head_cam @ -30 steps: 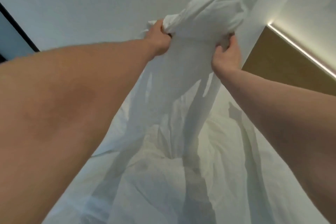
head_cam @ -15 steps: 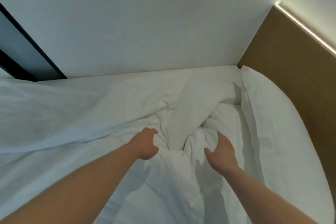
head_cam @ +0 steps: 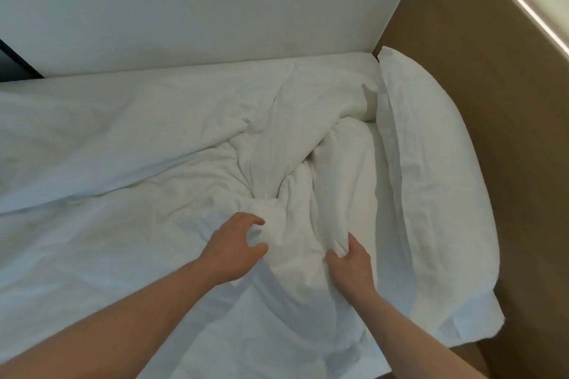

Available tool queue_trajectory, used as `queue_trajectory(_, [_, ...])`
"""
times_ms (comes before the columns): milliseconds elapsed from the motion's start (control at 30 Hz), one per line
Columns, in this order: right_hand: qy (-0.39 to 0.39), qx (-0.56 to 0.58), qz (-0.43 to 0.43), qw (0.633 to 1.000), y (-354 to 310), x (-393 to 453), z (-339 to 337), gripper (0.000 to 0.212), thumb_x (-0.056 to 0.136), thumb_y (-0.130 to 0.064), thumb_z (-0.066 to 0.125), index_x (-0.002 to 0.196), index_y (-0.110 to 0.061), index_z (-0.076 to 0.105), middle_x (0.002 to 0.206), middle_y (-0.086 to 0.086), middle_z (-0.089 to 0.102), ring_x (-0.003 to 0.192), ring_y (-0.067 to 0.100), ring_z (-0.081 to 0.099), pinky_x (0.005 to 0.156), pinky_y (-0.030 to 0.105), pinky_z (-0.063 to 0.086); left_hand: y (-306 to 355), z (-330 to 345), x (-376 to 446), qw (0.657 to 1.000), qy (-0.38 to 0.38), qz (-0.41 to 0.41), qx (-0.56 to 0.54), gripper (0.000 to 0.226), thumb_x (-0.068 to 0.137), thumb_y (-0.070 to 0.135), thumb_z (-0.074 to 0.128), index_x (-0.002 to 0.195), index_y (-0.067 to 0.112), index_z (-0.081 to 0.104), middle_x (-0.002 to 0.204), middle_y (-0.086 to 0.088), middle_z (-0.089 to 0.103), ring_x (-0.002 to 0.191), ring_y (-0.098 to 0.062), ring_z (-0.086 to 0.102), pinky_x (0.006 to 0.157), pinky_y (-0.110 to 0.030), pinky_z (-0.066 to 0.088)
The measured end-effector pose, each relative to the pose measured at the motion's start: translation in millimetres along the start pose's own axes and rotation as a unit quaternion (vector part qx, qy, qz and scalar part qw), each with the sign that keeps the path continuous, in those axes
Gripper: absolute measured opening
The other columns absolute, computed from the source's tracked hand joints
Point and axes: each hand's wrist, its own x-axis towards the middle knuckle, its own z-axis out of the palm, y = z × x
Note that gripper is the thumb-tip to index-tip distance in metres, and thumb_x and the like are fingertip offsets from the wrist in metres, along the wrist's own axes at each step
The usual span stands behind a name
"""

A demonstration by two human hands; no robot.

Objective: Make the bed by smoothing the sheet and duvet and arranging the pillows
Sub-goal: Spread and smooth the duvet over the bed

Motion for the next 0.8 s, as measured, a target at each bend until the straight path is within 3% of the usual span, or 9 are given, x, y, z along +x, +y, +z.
queue_trajectory(133, [-0.161,-0.056,-0.098,0.981,-9,-42,-3,0.017,0.090,-0.026,0.059,0.103,-0.035,0.064,0.091,-0.012,0.071,0.080,0.009,0.066,0.071,0.029,0.053,64,-1,10,0.996,0.027,0.007,-0.090,0.059,0.079,0.059,0.075,0.130,0.035,0.057,0.130,0.020,0.050,0.116,-0.004,0.052,0.096,-0.026,0.042])
queue_trajectory(233, [-0.231,-0.133,-0.133,0.954,7,-58,-25,0.028,0.097,-0.038,0.056,0.124,-0.036,0.061,0.115,-0.016,0.068,0.097,0.007,0.065,0.088,0.032,0.055,79,21,16,0.995,-0.058,-0.074,-0.045,0.096,0.062,0.083,0.071,0.138,0.029,0.050,0.133,0.011,0.052,0.119,-0.012,0.056,0.095,-0.031,0.046])
queue_trajectory(267, [-0.230,-0.163,-0.140,0.949,13,-60,-35,0.037,0.098,-0.040,0.055,0.135,-0.038,0.056,0.126,-0.017,0.063,0.102,0.006,0.063,0.092,0.029,0.053,78,33,17,0.991,-0.097,-0.089,0.012,0.093,0.062,0.084,0.070,0.133,0.026,0.054,0.128,0.009,0.058,0.116,-0.015,0.060,0.094,-0.033,0.048])
queue_trajectory(333, [-0.199,-0.210,-0.159,0.944,22,-63,-59,0.046,0.099,-0.039,0.057,0.145,-0.041,0.047,0.136,-0.021,0.051,0.106,0.003,0.060,0.093,0.022,0.051,72,57,18,0.977,-0.152,-0.081,0.123,0.052,0.075,0.069,0.071,0.104,0.026,0.067,0.111,0.006,0.070,0.101,-0.018,0.066,0.088,-0.033,0.053])
queue_trajectory(400, [-0.123,-0.183,-0.203,0.954,22,-70,-89,0.041,0.099,-0.031,0.061,0.137,-0.045,0.053,0.130,-0.030,0.049,0.105,0.000,0.060,0.086,0.022,0.055,67,72,17,0.970,-0.148,-0.056,0.186,0.016,0.085,0.042,0.070,0.080,0.028,0.065,0.096,0.006,0.072,0.091,-0.018,0.068,0.078,-0.029,0.052])
queue_trajectory(533, [0.100,-0.037,-0.227,0.968,8,-67,-161,0.030,0.096,-0.018,0.067,0.122,-0.034,0.064,0.117,-0.025,0.059,0.097,0.005,0.064,0.072,0.016,0.056,68,72,14,0.980,-0.097,-0.068,0.156,0.014,0.085,0.033,0.063,0.073,0.026,0.061,0.081,0.008,0.068,0.077,-0.014,0.064,0.066,-0.027,0.047])
queue_trajectory(600, [0.200,0.021,-0.163,0.966,16,-48,-190,0.029,0.096,-0.028,0.069,0.124,-0.031,0.060,0.121,-0.018,0.061,0.100,0.007,0.064,0.077,0.018,0.055,82,71,8,0.991,-0.061,-0.064,0.102,0.017,0.085,0.035,0.063,0.072,0.025,0.060,0.076,0.008,0.067,0.073,-0.013,0.062,0.062,-0.028,0.045])
queue_trajectory(667, [0.246,0.085,-0.009,0.966,46,-21,-207,0.049,0.093,-0.046,0.069,0.135,-0.030,0.051,0.132,-0.008,0.057,0.113,0.014,0.060,0.091,0.031,0.054,108,80,-1,0.998,-0.054,-0.041,0.016,0.015,0.086,0.035,0.066,0.075,0.025,0.065,0.077,0.008,0.068,0.075,-0.015,0.065,0.066,-0.031,0.051])
queue_trajectory(800, [0.191,0.205,0.306,0.910,110,29,-224,0.116,0.064,-0.084,0.071,0.157,-0.034,0.023,0.157,0.005,0.038,0.137,0.038,0.043,0.111,0.059,0.040,175,114,-6,0.953,-0.179,-0.089,-0.229,0.043,0.085,0.060,0.069,0.102,0.021,0.072,0.104,0.006,0.073,0.093,-0.014,0.071,0.090,-0.040,0.060])
